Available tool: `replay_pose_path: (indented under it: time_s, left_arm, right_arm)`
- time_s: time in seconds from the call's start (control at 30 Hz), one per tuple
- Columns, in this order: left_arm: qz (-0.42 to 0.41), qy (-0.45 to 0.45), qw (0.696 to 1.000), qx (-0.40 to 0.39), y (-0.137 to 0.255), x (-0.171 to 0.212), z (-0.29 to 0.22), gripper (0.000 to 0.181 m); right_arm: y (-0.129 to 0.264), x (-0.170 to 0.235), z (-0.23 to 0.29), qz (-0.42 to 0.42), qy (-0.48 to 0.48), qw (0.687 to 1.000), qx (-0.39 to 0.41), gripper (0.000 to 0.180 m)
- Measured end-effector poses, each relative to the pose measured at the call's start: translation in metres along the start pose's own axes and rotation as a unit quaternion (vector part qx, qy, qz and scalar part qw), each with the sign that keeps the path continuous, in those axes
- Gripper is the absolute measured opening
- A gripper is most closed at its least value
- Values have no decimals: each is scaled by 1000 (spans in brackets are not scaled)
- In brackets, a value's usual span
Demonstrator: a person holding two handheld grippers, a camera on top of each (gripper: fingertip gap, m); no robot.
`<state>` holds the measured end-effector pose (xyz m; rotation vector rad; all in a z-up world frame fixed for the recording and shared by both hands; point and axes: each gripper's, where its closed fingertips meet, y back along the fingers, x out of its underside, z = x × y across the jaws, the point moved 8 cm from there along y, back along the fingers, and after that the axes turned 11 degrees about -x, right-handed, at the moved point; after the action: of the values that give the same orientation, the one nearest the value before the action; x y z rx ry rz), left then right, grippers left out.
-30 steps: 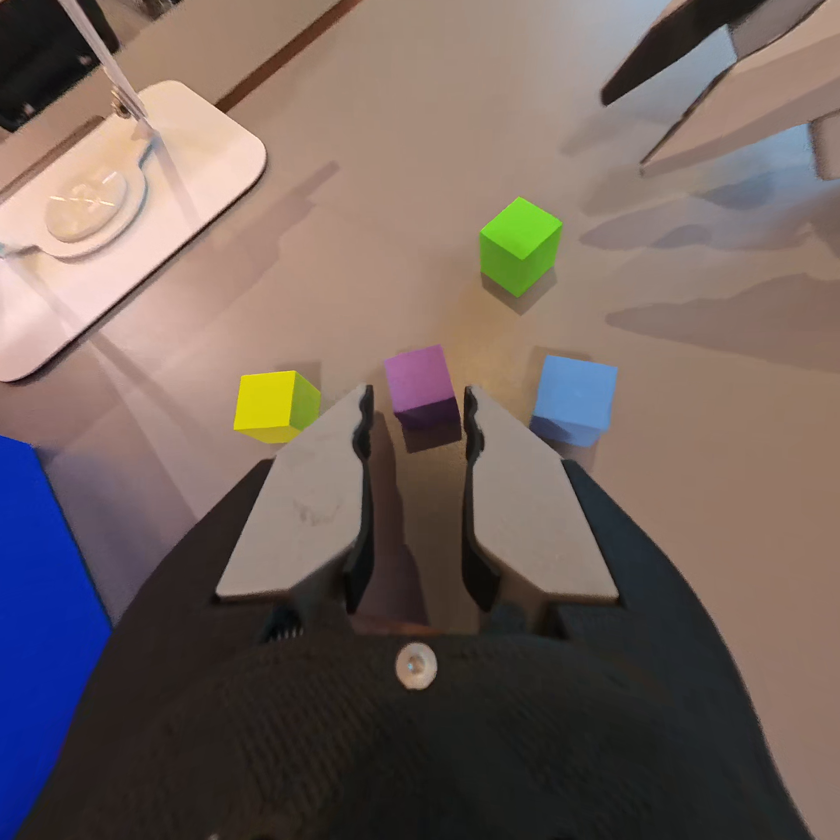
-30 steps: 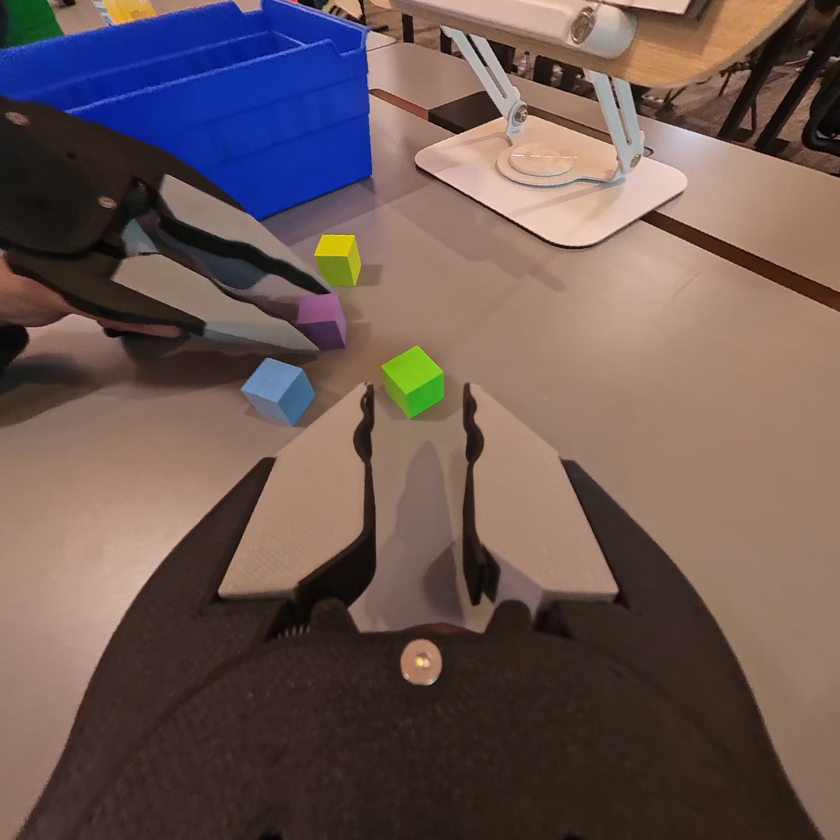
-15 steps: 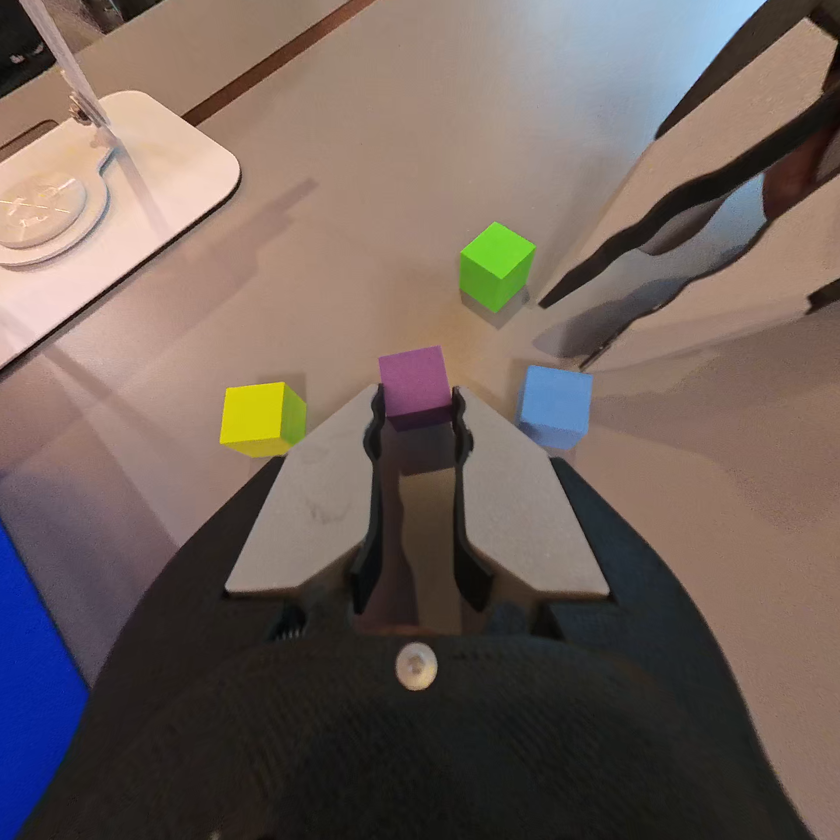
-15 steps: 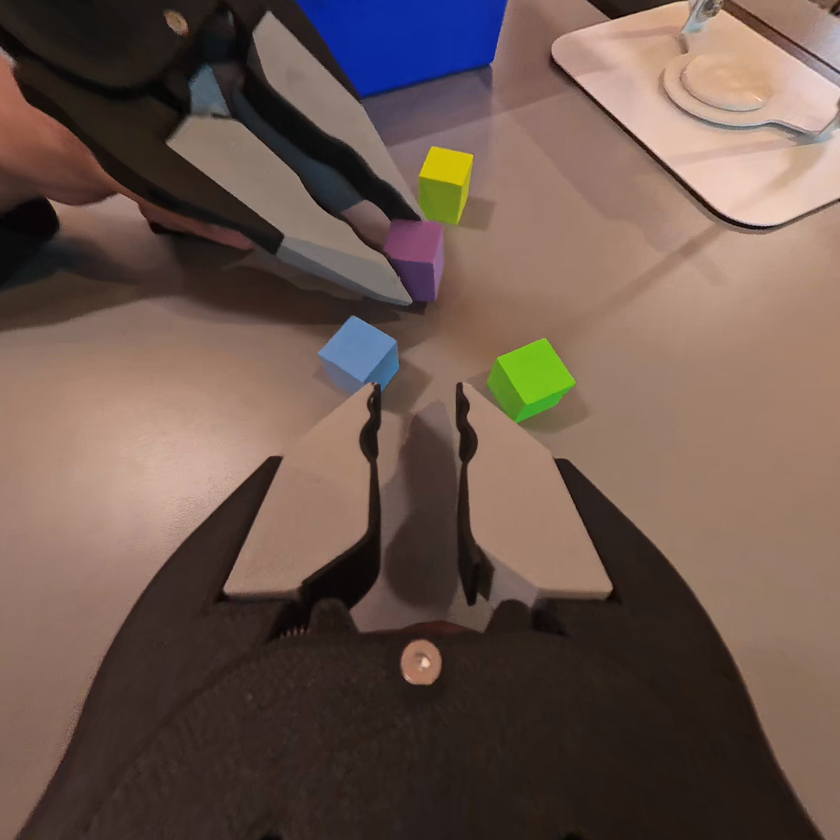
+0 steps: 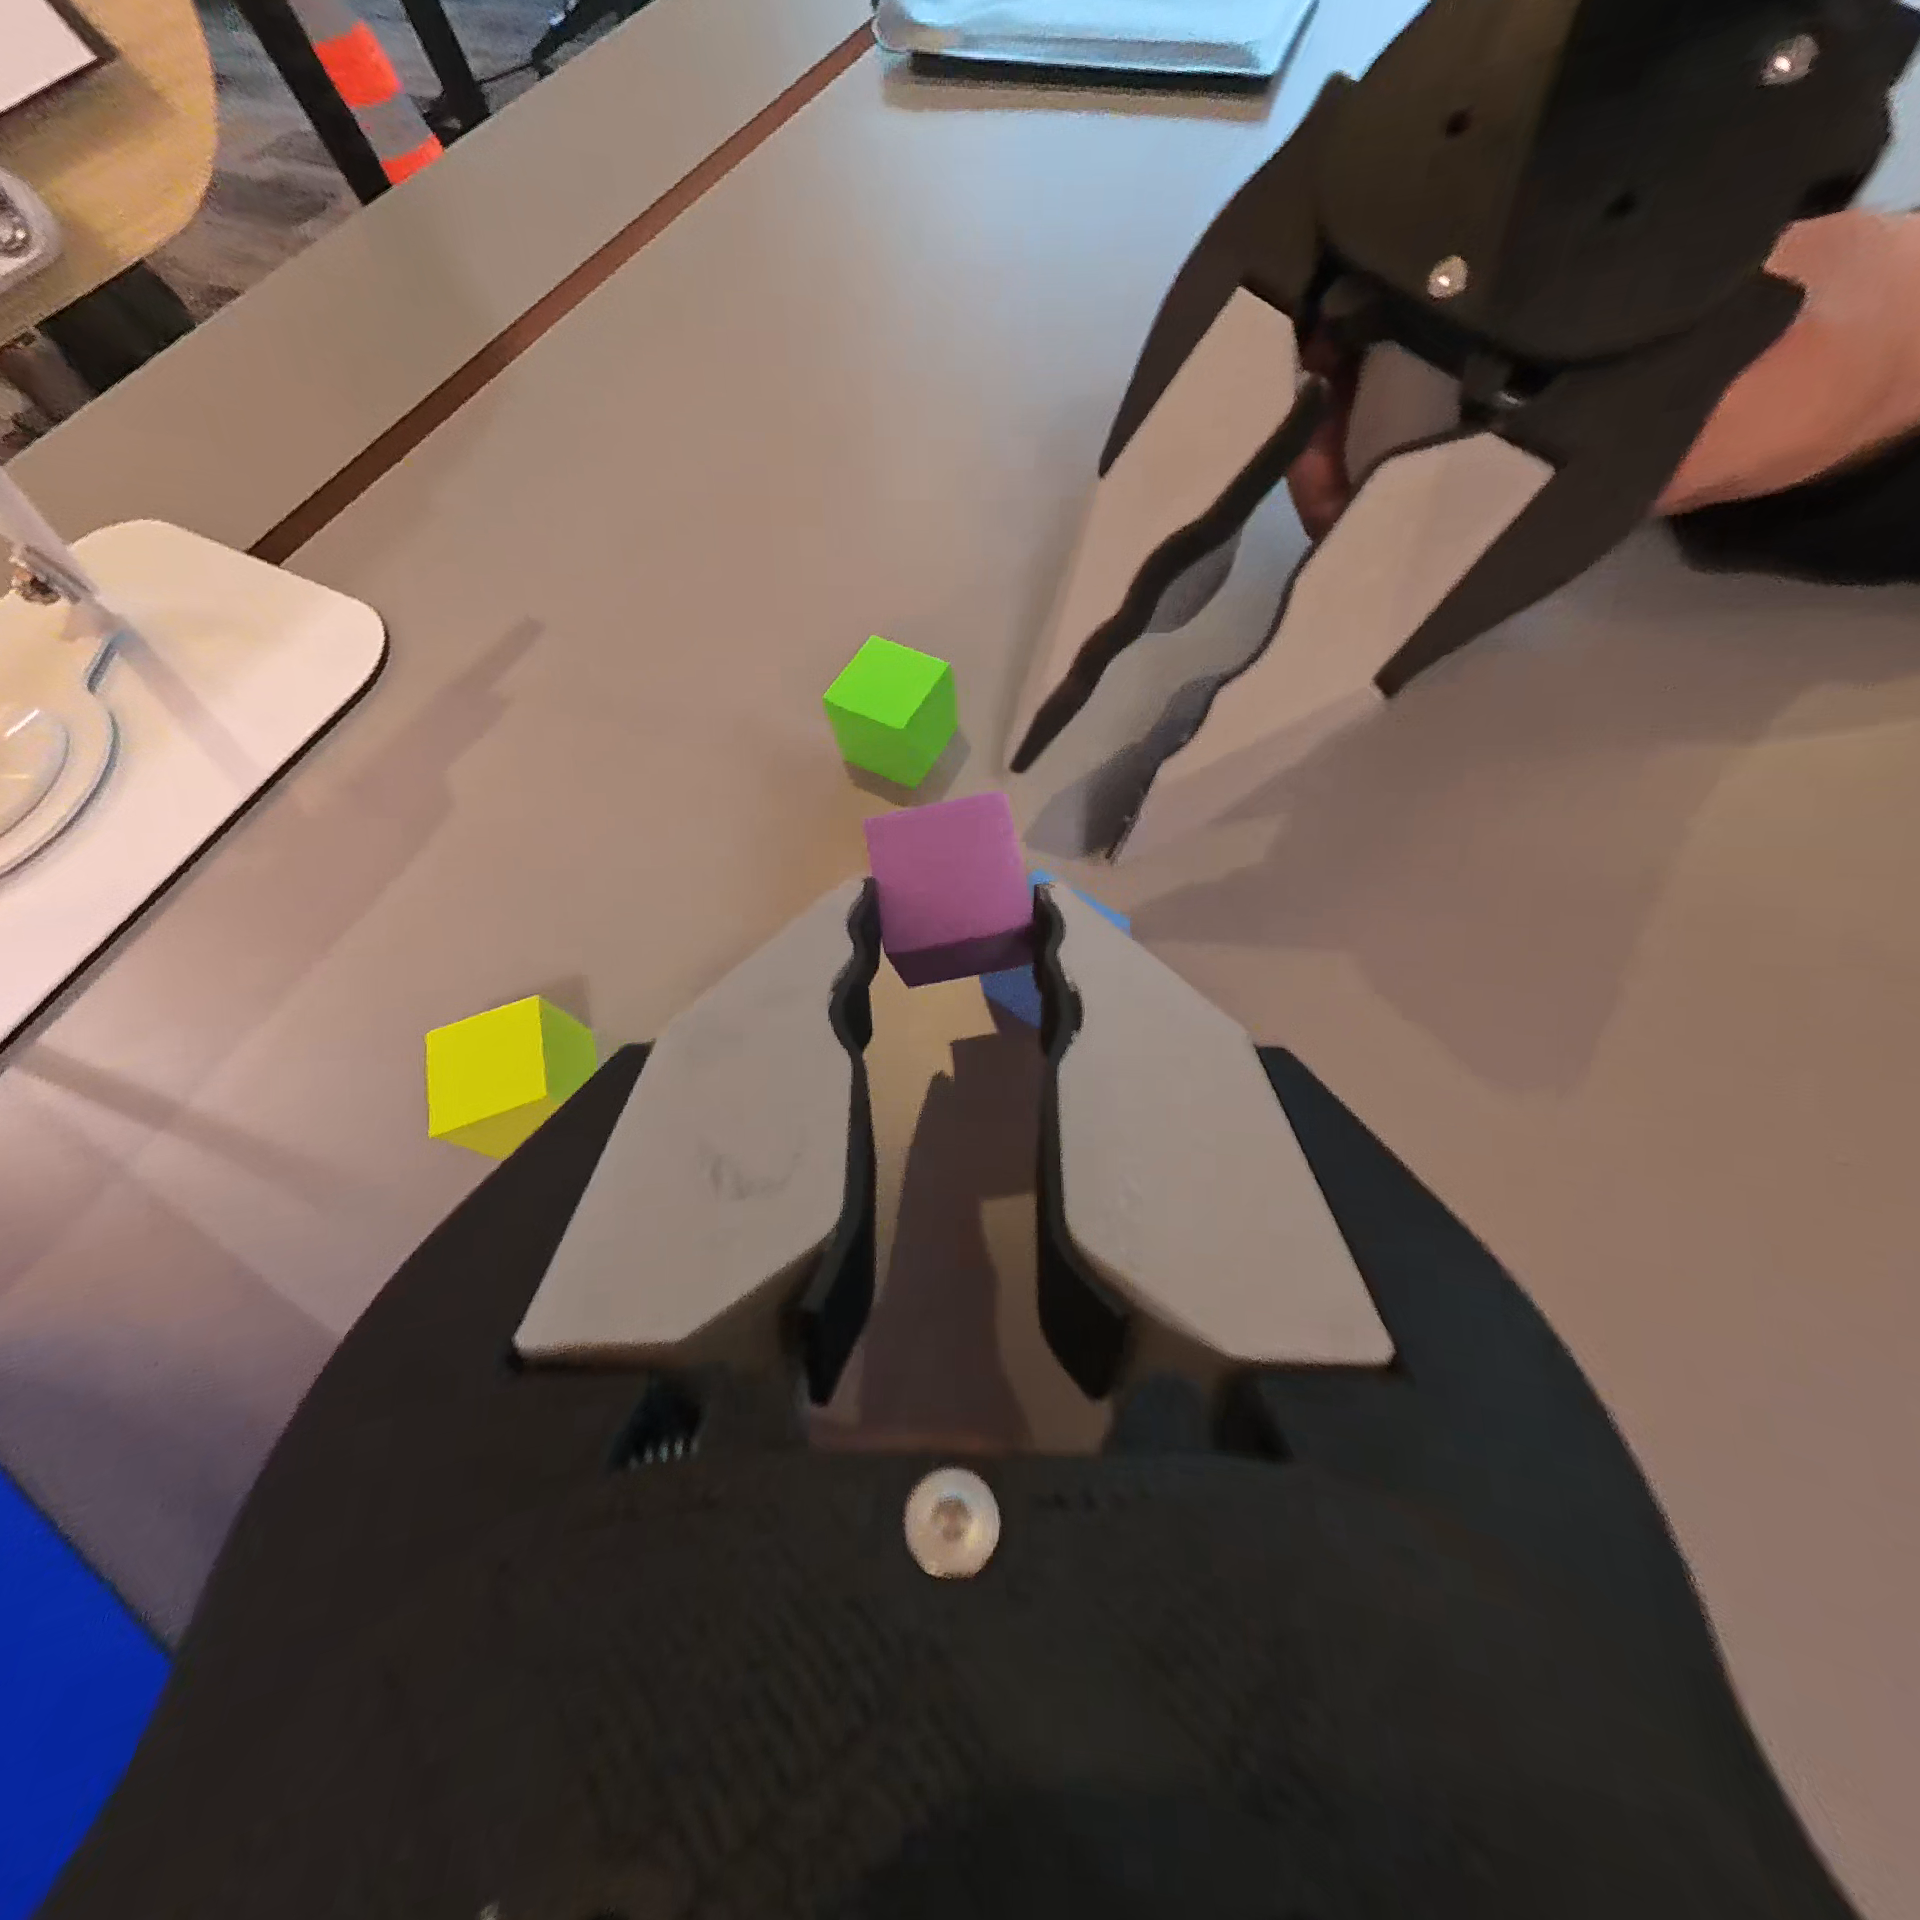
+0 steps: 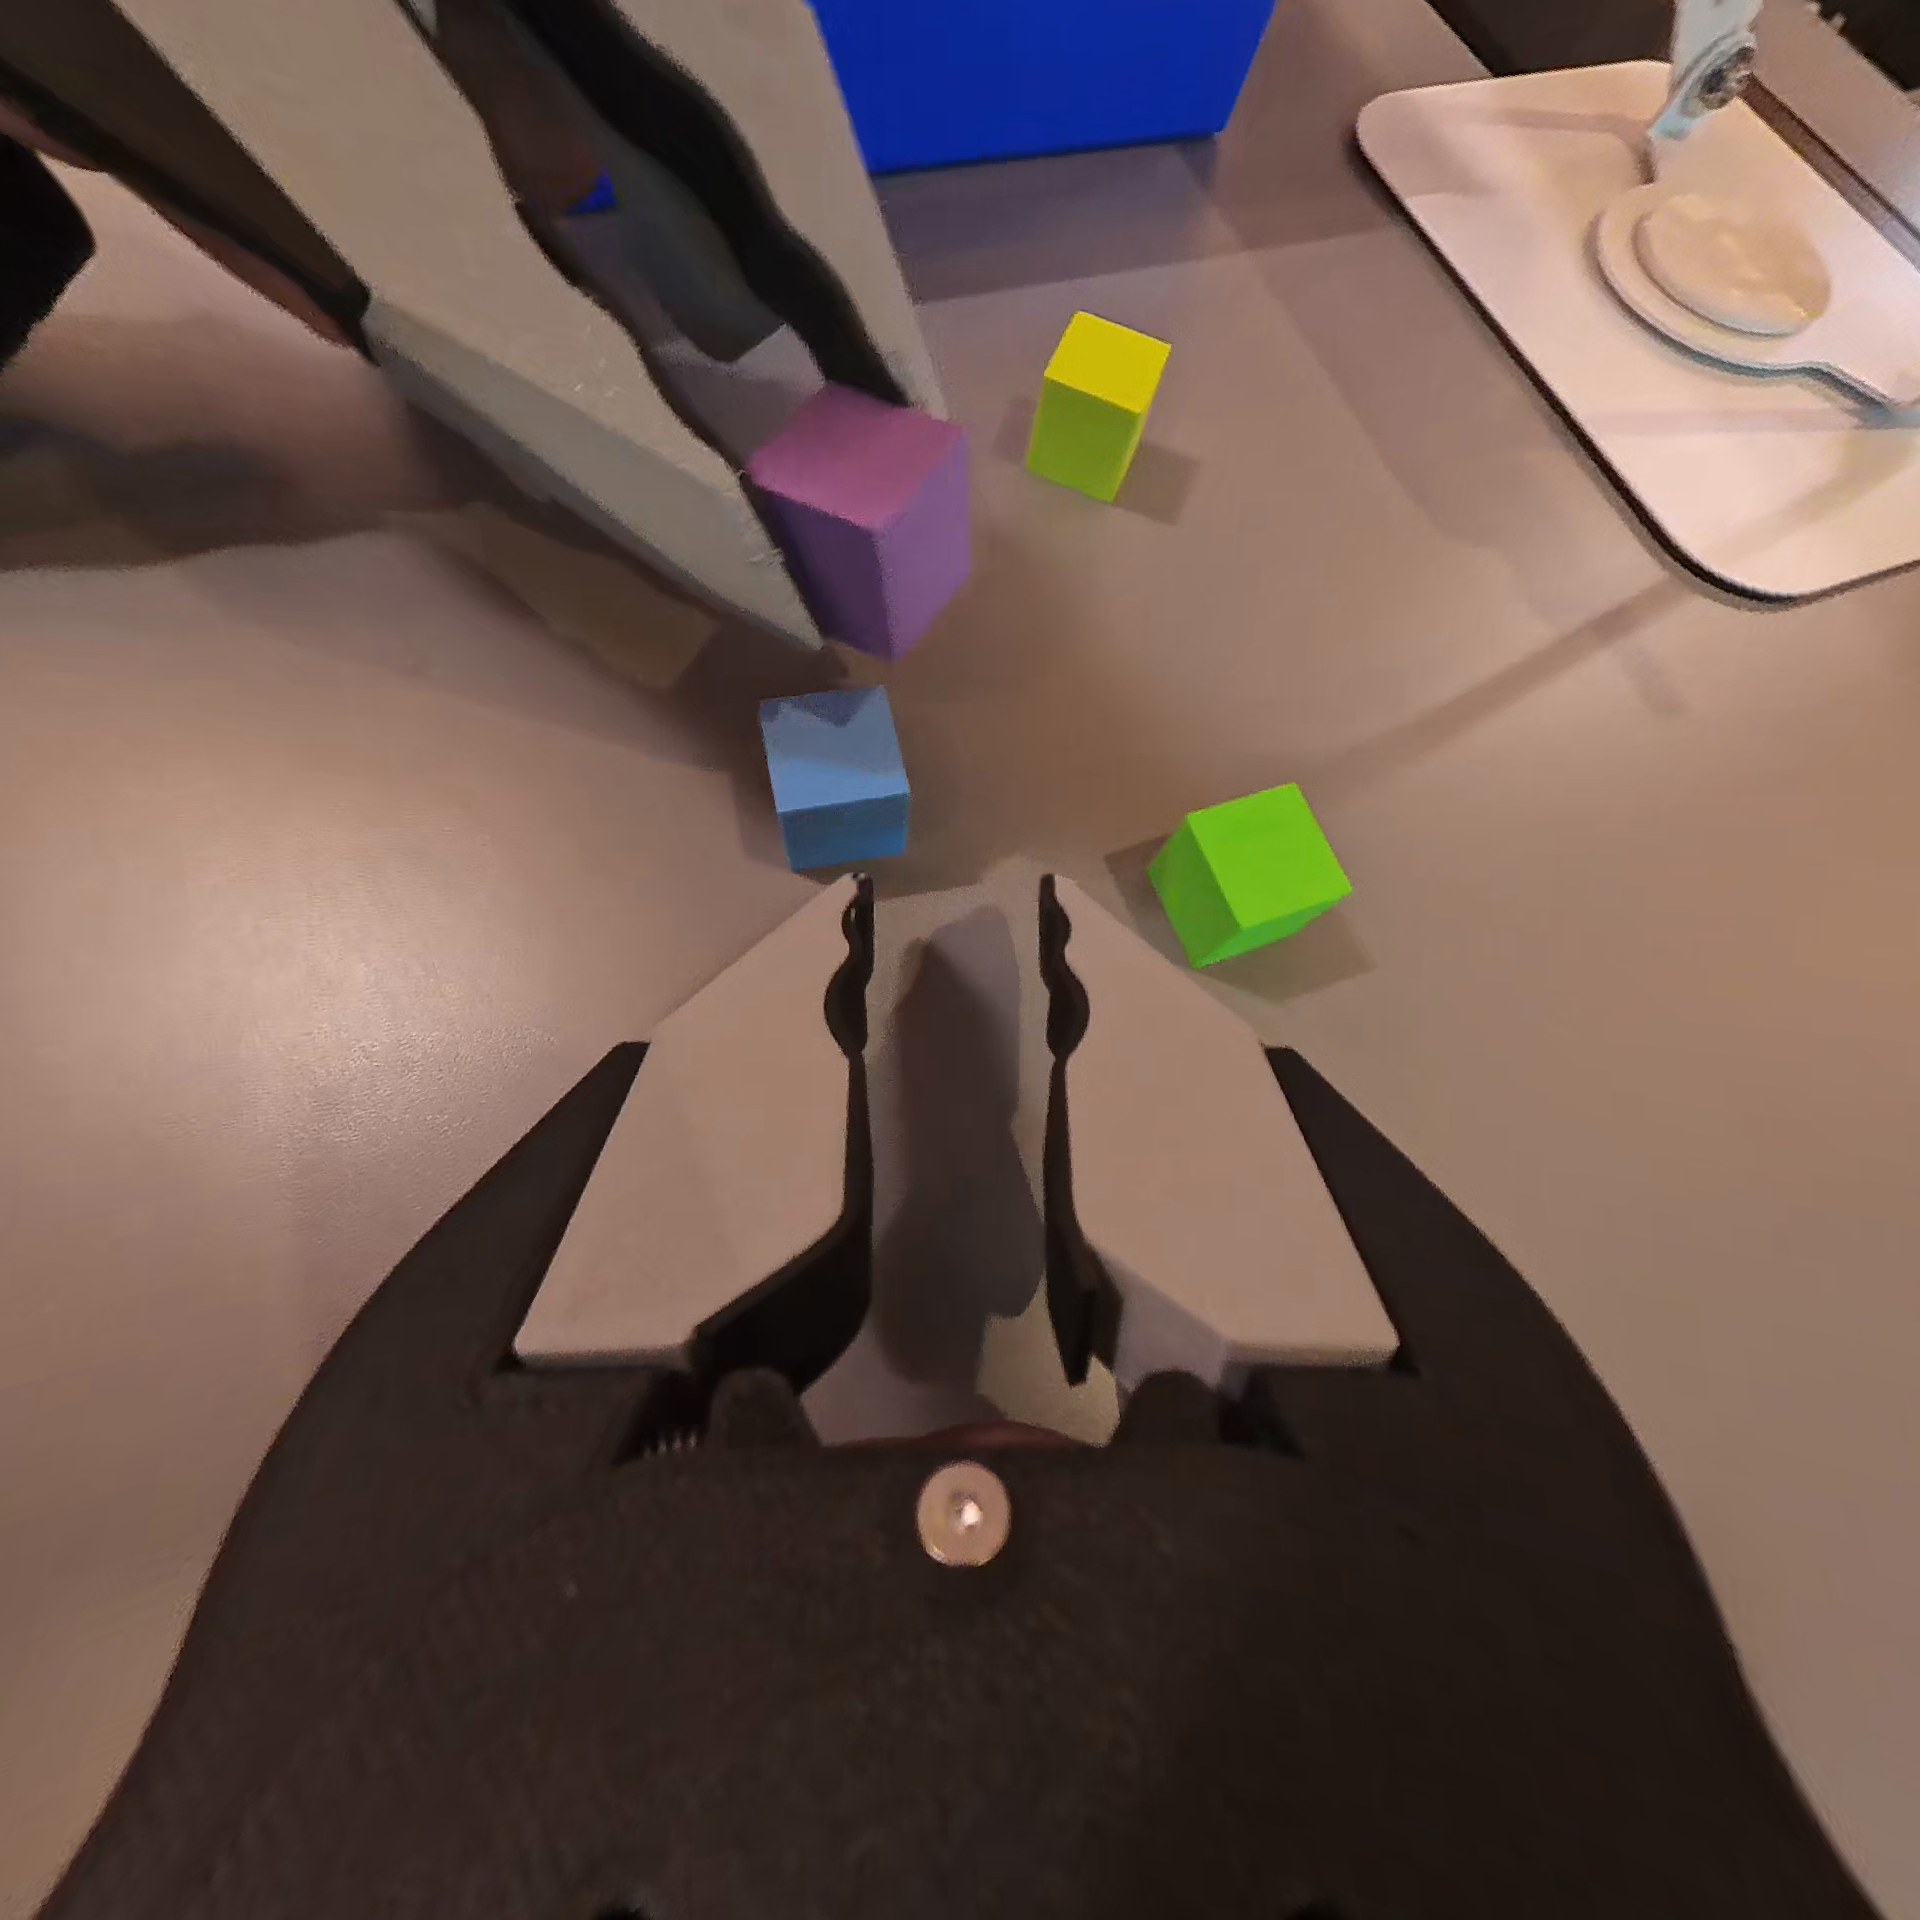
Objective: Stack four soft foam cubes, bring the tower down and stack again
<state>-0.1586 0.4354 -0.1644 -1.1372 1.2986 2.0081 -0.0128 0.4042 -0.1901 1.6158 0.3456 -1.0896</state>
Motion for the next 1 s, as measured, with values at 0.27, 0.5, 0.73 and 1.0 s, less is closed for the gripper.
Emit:
replay_pose_path:
  time_s: [0.27, 0.5, 0.73, 1.0]
  left_arm:
    - [9, 28, 998, -61, -2, 4, 17, 27]
    - [-7, 26, 998, -58, -1, 0, 14, 27]
    - [-7, 6, 999, -44, -3, -1, 5, 27]
    - [6, -17, 1000, 6, -8, 3, -6, 27]
  right_arm:
    - [7, -13, 17, -57, 8, 996, -74, 26]
    - [-11, -15, 41, -27, 38, 992, -120, 28]
    - [-15, -7, 32, -1, 23, 995, -102, 31]
    - [3, -7, 25, -30, 16, 994, -107, 31]
